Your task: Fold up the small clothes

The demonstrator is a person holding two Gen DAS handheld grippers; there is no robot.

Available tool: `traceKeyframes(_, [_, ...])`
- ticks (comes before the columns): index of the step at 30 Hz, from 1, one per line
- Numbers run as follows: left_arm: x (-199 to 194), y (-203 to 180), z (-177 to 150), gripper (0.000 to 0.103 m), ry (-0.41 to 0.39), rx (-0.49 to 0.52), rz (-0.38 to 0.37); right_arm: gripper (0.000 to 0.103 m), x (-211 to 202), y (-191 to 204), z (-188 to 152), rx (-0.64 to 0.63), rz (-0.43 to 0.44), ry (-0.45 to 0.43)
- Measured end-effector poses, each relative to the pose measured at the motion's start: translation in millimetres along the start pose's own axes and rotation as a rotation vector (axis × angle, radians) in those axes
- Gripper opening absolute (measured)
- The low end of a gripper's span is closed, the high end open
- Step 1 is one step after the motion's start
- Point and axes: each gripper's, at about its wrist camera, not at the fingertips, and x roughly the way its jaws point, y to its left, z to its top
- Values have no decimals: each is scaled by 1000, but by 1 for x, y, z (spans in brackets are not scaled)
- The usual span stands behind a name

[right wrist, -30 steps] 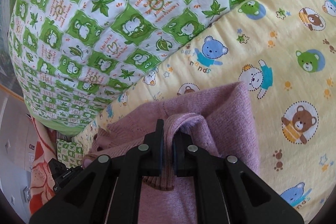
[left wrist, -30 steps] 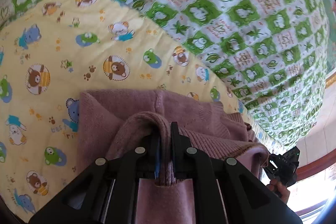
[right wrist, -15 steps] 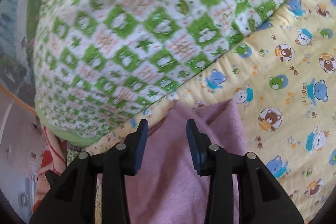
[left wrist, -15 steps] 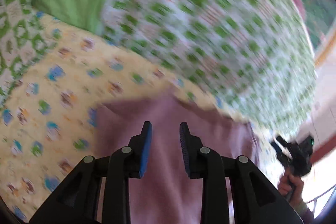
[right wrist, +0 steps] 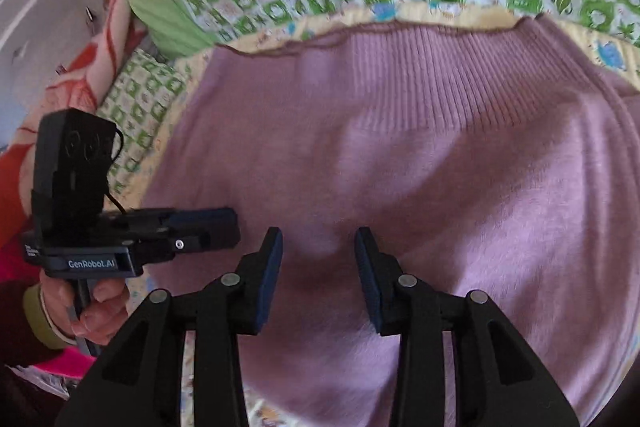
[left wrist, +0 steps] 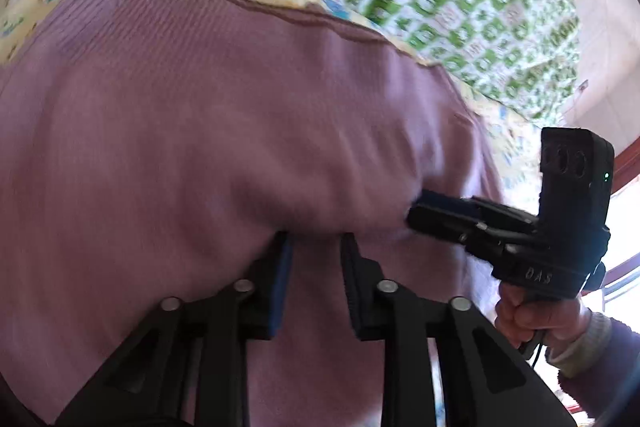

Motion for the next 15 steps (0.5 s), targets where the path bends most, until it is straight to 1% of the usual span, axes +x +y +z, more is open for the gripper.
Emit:
traceKeyframes(2, [-2, 10, 18, 20, -30, 3, 9, 35, 4, -12, 13, -11, -40, -25])
traceKeyframes(4, [-7, 22, 41, 20, -67, -7, 33, 35, 5, -26, 32, 8, -57, -70])
traceKeyframes(6, [-13, 35, 62, 20, -110, -23, 82, 35, 3, -41, 51, 46, -45, -112])
traceKeyframes(7, [-17, 43, 68, 22, -124, -35, 97, 35, 1, -47, 59, 52, -69, -138])
traceKeyframes(8, [-21, 54, 74, 24, -149, -57, 142, 35, 0, -52, 63, 55, -90, -151])
traceKeyframes(9, [-27, 69, 78, 21, -171, -82, 197, 35, -3, -61, 67, 76, -112, -176])
traceKeyframes(10, [-33, 87, 79, 21, -184, -122, 210, 35, -9, -71, 67, 100, -142, -198])
traceKeyframes(11, [-40, 103, 77, 20, -197, -163, 196, 35, -16, -85, 67, 142, -185, -231])
traceKeyframes(12, [-45, 115, 74, 15, -206, -193, 180, 35, -23, -93, 65, 172, -200, -256])
traceKeyframes(13, [-49, 125, 71, 11, -210, -209, 158, 35, -33, -108, 59, 232, -219, -299])
traceKeyframes(14, [-54, 133, 65, 10, -216, -216, 137, 29, -39, -117, 54, 268, -204, -322])
traceKeyframes(15, [-57, 135, 62, 10, -219, -218, 135, 27, -48, -125, 49, 313, -187, -344])
